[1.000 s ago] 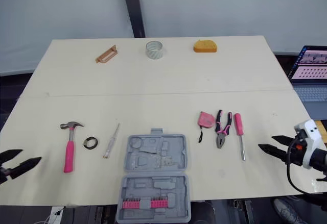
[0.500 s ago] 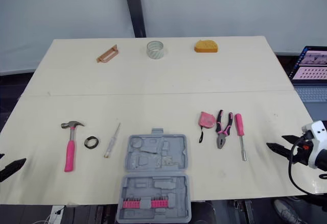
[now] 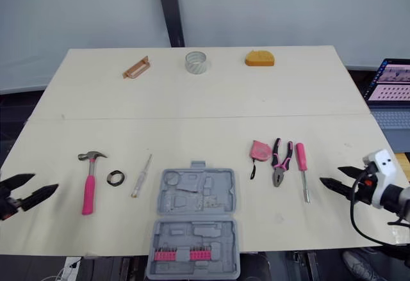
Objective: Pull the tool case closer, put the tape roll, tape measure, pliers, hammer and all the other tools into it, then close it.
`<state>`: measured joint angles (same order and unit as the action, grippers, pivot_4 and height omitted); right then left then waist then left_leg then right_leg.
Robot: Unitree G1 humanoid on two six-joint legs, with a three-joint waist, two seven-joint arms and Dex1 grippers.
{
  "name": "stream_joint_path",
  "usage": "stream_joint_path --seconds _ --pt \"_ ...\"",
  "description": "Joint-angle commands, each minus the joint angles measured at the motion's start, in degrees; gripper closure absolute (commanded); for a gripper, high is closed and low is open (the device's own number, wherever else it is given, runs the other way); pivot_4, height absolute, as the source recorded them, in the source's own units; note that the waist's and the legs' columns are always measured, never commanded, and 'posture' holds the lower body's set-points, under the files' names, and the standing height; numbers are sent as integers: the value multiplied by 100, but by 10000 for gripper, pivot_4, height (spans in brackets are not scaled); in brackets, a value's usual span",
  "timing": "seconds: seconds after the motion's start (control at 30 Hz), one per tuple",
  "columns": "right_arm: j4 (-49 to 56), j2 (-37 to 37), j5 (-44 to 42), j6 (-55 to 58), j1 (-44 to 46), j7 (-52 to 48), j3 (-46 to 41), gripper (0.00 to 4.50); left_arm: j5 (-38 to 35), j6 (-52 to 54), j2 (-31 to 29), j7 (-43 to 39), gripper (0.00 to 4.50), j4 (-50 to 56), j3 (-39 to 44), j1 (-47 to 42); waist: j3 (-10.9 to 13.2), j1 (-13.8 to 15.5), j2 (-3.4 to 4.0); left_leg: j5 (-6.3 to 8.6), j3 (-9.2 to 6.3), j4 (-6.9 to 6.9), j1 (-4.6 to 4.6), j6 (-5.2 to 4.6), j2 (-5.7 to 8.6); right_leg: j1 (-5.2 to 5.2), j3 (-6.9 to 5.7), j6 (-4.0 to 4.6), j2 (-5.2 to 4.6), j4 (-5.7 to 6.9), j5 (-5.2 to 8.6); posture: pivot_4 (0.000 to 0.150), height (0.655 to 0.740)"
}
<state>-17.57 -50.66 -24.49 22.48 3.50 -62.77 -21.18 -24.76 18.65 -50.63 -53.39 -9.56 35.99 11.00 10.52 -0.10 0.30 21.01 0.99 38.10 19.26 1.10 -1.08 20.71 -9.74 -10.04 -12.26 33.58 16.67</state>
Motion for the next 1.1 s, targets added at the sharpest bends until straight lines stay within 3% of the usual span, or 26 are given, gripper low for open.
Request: stream_joint_path --seconds 0.03,0.3,0.5,0.77,1.07,1.1 --pt "1193 209 -431 569 -192 260 -39 628 -189 328 82 37 0 800 -372 -159 0 1 0 1 0 0 0 1 0 0 0 0 0 0 0 1500 7400" --pt "2956 688 -673 1415 -213 982 484 628 -242 905 370 272 0 2108 -1529 -761 0 11 0 1 0 7 1 1 -1 1 7 0 4 4 0 1500 7400" --pt "3933 933 -906 1661 142 999 1197 628 112 725 486 640 0 2064 -1515 -555 0 -16 1 1 3 5 1 2 -5 8 15 0 12 4 0 1500 7400" --pt "4221 903 -949 1636 1634 160 2587 628 -39 56 561 456 0 1341 -538 5 3 18 -13 5 19 9 11 9 -26 34 39 4 37 7 -2 1500 7400" --pt "3694 1160 -481 1134 2613 -380 3476 628 477 -860 487 122 0 735 -1094 -58 -3 13 -28 15 32 20 42 18 -50 68 51 13 65 6 -7 1500 7400" --pt "3662 1204 -454 1115 2665 -381 3519 215 525 -947 463 73 2401 641 -1169 -123 -3 8 -28 15 35 22 42 19 -51 69 53 15 65 8 -8 1500 7400"
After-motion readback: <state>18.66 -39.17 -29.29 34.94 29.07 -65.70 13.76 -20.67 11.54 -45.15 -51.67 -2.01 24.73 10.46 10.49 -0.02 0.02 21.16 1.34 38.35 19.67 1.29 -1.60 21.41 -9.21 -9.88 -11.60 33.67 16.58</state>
